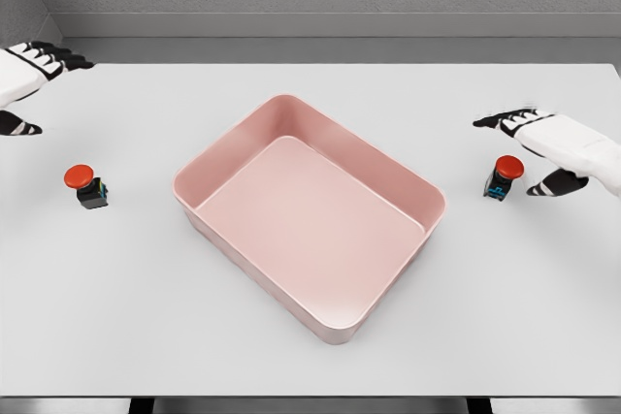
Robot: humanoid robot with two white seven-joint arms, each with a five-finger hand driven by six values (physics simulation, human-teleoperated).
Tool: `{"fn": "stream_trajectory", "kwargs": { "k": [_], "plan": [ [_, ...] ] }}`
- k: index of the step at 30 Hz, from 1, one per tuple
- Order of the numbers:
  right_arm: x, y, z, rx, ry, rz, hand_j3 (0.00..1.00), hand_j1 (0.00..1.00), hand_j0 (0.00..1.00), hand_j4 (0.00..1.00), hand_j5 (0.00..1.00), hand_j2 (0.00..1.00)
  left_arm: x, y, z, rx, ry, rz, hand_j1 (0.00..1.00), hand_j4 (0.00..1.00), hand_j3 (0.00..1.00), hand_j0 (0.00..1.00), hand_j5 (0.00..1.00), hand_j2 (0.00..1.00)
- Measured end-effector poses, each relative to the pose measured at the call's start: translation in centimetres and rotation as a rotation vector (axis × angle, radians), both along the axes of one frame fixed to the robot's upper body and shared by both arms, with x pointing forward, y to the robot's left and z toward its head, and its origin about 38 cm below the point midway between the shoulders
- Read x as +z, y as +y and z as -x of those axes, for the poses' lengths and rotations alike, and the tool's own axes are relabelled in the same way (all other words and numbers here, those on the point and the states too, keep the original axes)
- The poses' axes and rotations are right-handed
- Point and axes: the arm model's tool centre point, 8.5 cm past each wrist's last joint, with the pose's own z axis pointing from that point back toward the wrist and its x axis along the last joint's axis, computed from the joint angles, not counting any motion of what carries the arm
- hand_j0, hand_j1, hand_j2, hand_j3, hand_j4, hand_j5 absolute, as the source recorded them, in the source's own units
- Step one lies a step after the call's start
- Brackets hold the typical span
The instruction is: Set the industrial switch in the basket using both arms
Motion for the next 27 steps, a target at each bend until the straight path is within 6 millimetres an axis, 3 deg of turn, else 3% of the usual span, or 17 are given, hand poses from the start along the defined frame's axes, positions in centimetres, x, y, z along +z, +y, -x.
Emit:
{"fn": "stream_trajectory", "kwargs": {
  "k": [3,6,13,17,21,27],
  "plan": [
    [-0.8,-0.2,0.1,-0.011,0.109,0.051,1.00,1.00,1.00,1.00,1.00,1.00,-0.3,0.4,0.4,0.000,0.011,-0.067,1.00,1.00,1.00,1.00,1.00,1.00],
    [-0.6,-0.3,-0.5,-0.046,0.178,0.081,1.00,1.00,1.00,1.00,1.00,1.00,-1.1,-0.7,1.1,-0.045,0.023,-0.125,1.00,1.00,1.00,1.00,1.00,1.00],
    [1.7,-1.1,-2.9,-0.127,0.171,0.074,1.00,1.00,1.00,1.00,1.00,1.00,-1.9,-2.3,2.2,-0.103,0.057,-0.213,1.00,1.00,1.00,1.00,1.00,1.00],
    [1.6,-0.2,-3.9,-0.133,0.172,0.048,1.00,1.00,1.00,1.00,1.00,1.00,-2.5,-3.1,2.7,-0.131,0.072,-0.275,1.00,1.00,1.00,1.00,1.00,1.00],
    [0.5,1.2,-4.1,-0.107,0.198,0.042,1.00,1.00,1.00,1.00,1.00,1.00,-2.8,-3.5,3.3,-0.157,0.078,-0.328,1.00,1.00,1.00,1.00,1.00,1.00],
    [-0.8,1.6,-4.0,-0.099,0.229,0.048,1.00,1.00,1.00,1.00,1.00,1.00,-3.5,-4.1,3.9,-0.185,0.078,-0.400,1.00,1.00,1.00,1.00,1.00,1.00]
  ]
}}
